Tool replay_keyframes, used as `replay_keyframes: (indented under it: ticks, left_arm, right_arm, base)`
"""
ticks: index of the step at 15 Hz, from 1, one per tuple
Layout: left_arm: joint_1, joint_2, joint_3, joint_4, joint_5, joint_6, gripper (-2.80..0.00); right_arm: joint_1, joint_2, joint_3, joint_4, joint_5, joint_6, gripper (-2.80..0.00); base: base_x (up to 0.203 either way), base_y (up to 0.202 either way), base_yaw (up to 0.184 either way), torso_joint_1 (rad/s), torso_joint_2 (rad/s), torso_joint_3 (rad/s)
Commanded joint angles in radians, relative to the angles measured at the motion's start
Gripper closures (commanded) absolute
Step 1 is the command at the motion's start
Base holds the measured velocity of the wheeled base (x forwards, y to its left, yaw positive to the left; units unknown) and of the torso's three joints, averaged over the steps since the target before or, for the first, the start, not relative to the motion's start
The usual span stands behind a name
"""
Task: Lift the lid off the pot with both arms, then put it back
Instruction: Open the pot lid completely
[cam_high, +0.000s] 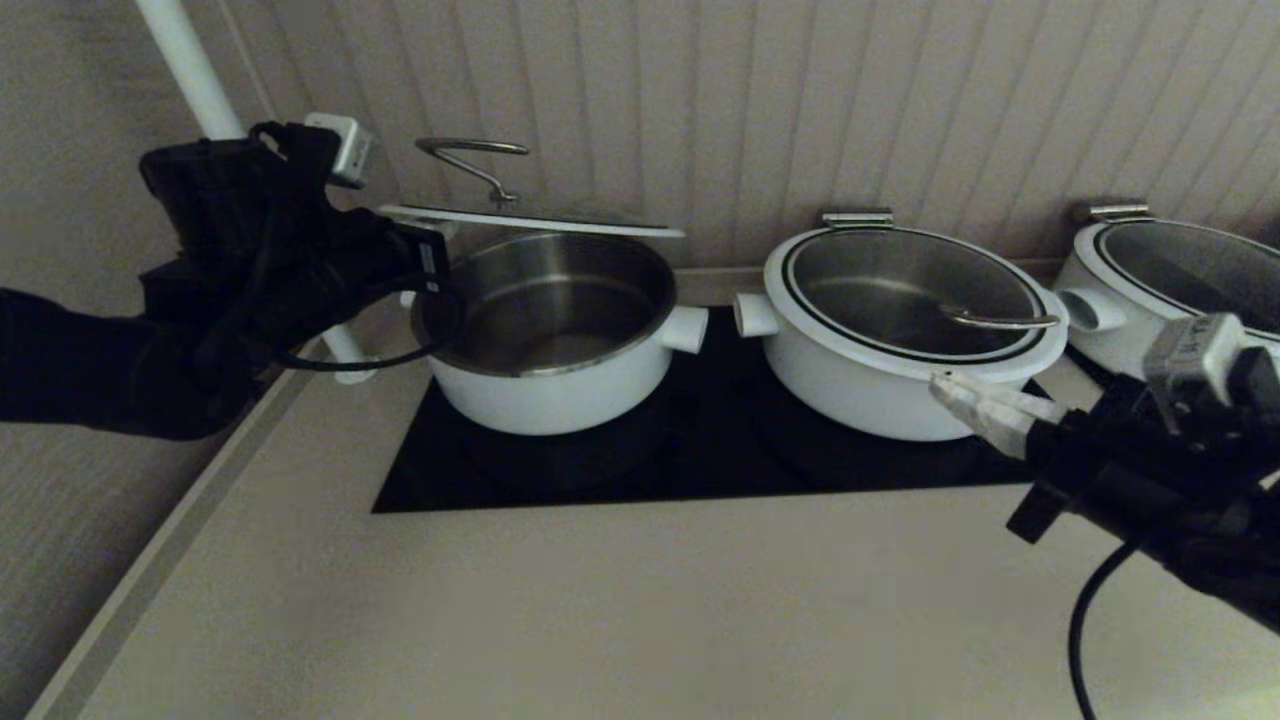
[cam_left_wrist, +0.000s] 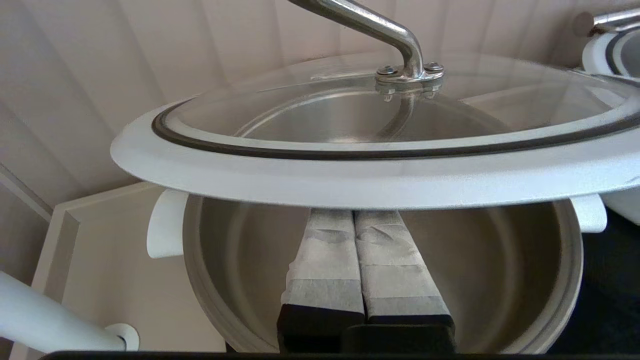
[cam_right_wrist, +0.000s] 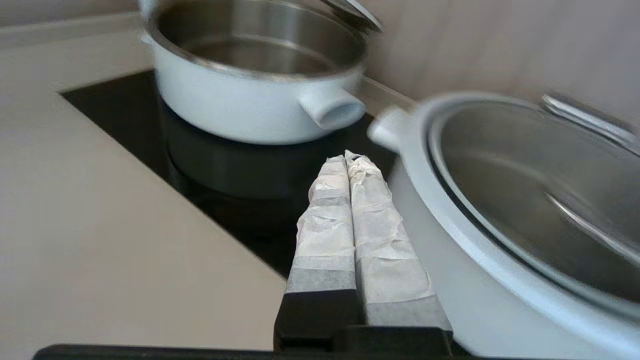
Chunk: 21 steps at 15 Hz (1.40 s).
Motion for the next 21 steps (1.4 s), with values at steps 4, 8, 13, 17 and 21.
replay_keyframes:
  ticks: [4,8,13,17,21]
  left_arm:
    - [0.0,-0.001,0.001,-0.005,0.0,0.0,0.0]
    - [0.0,0.001,0.001,-0.005,0.0,0.0,0.0]
    - [0.0,0.001,0.001,-0.005,0.0,0.0,0.0]
    - [0.002,-0.003,0.001,-0.005,0.001,0.0,0.0]
    - [0.002,-0.008,0.001,-0.005,0.0,0.0,0.0]
  right_arm:
    - [-0.073,-0.105,0.11,-0.002,0.003,-0.001,0.0]
    - [-0.146,-0.188,0.215,0.024,0.002,-0.001,0.0]
    - [-0.268,-0.268,0.294,0.05,-0.003,-0.012,0.0]
    - [-0.321,-0.27,0.295,0.081,-0.113,-0.044,0.0]
    - [-0.323,-0.282,0.295,0.086,-0.209,-0.053,0.0]
  base:
    - [0.0,0.0,0.0,0.0,0.0,0.0]
    - [0.0,0.0,0.0,0.0,0.0,0.0]
    - [0.0,0.0,0.0,0.0,0.0,0.0]
    - [0.0,0.0,0.0,0.0,0.0,0.0]
    - [0.0,0.0,0.0,0.0,0.0,0.0]
